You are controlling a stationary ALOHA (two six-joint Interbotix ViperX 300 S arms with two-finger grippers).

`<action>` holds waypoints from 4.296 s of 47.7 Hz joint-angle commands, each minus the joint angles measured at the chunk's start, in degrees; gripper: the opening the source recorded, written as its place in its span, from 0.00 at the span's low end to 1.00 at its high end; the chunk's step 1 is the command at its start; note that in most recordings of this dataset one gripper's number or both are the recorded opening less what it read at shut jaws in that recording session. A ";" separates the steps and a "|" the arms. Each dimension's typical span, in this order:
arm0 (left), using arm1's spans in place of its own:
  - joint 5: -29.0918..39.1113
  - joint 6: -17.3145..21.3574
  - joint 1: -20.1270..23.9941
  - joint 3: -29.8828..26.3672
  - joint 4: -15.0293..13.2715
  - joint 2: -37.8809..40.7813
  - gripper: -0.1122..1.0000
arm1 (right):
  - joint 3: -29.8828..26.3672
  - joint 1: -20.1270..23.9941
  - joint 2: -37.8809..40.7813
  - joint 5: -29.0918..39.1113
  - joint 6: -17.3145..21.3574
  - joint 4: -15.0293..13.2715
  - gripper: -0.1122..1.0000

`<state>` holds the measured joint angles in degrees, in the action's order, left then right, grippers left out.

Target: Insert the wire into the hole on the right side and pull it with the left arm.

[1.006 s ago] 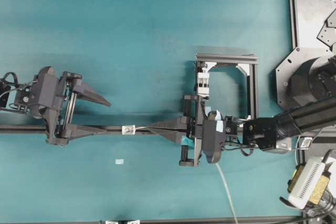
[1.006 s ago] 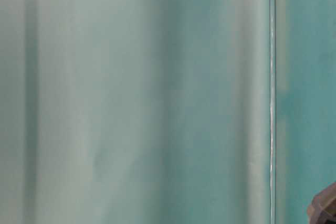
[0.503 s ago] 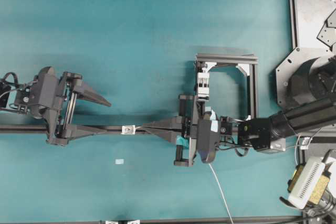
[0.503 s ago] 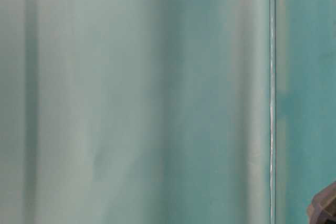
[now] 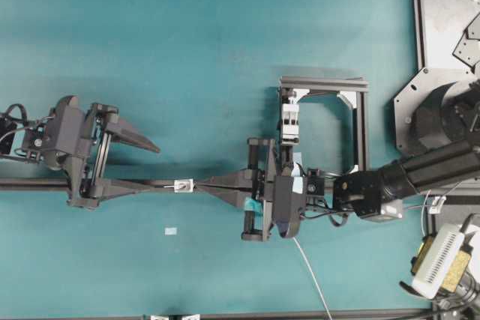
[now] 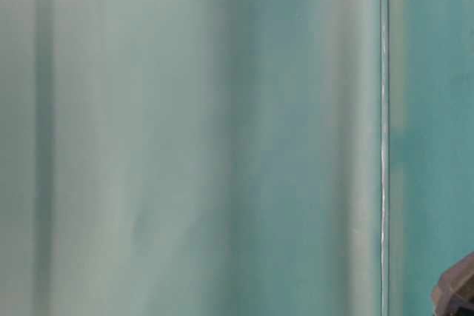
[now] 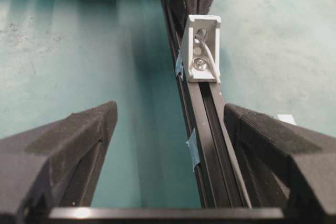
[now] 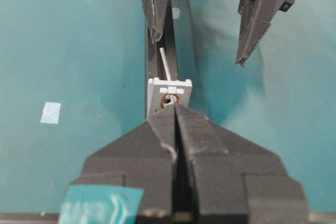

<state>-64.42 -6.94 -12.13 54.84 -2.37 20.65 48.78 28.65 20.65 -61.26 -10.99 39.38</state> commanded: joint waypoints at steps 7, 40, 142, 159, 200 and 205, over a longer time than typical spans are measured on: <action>-0.18 0.18 -0.44 -0.62 -0.09 -1.23 0.87 | -0.97 -0.62 -0.70 -0.18 -0.09 -0.09 0.11; 5.10 -3.16 -0.79 -3.87 -0.09 -1.93 0.87 | -0.88 -0.62 -0.70 -0.18 -0.09 -0.09 0.11; 13.89 -6.59 -1.85 -5.27 0.00 -6.15 0.01 | -0.53 -0.62 -4.83 4.75 -0.09 -0.18 0.85; 18.90 -6.42 -2.46 1.05 -0.09 -13.01 0.01 | -0.18 -0.62 -5.45 7.12 -0.09 -0.35 0.85; 21.27 -6.42 -3.16 18.90 0.18 -32.43 0.01 | 0.00 -0.62 -5.36 7.12 0.09 -0.35 0.85; 21.18 -6.06 -3.25 19.86 0.26 -33.49 0.01 | 0.00 -0.62 -5.45 7.12 0.00 -0.35 0.85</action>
<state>-42.98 -13.18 -15.03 74.53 -2.37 -11.34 49.22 28.04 17.23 -53.88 -10.99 39.20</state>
